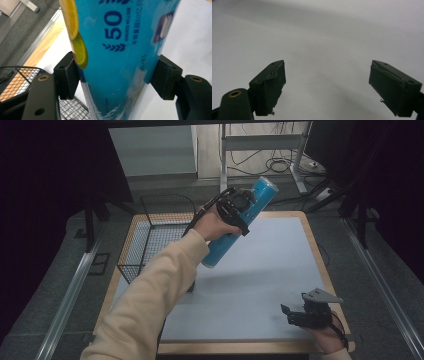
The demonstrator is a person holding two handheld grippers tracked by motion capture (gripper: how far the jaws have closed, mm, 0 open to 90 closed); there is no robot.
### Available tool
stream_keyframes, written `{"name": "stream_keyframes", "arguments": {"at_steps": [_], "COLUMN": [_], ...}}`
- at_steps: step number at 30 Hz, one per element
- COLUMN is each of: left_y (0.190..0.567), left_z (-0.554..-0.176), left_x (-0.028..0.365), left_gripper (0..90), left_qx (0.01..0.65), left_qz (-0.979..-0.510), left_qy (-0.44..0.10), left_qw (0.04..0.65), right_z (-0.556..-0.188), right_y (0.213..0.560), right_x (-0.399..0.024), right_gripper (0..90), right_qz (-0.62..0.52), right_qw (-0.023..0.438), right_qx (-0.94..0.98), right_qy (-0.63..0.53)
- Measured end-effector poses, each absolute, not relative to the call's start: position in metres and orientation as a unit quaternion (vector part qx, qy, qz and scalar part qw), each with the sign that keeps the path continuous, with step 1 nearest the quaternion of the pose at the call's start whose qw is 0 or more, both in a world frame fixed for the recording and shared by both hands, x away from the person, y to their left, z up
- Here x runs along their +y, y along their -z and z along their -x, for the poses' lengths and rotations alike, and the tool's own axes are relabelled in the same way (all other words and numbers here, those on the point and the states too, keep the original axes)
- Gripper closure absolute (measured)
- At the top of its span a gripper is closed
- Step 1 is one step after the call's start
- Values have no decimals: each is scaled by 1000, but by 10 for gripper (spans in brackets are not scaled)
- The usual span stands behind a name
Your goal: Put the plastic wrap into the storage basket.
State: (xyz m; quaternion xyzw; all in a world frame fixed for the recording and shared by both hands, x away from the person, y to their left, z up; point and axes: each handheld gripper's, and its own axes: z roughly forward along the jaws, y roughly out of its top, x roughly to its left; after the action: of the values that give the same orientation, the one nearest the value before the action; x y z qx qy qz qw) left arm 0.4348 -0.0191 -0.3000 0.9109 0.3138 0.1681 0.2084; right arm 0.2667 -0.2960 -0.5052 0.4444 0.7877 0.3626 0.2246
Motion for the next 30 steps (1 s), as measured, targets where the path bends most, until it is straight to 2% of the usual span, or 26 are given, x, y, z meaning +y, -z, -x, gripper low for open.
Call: {"name": "stream_keyframes", "arguments": {"at_steps": [30], "left_y": [266], "left_z": [-440], "left_x": [36], "left_gripper": [319], "left_qx": [353], "left_qz": [-888], "left_qy": [-197], "left_qw": [219], "right_z": [-267], "right_y": [505], "right_x": [-298], "right_gripper": [143], "right_qz": [-449], "right_qw": [225], "right_qx": [785], "right_qy": [-362]}}
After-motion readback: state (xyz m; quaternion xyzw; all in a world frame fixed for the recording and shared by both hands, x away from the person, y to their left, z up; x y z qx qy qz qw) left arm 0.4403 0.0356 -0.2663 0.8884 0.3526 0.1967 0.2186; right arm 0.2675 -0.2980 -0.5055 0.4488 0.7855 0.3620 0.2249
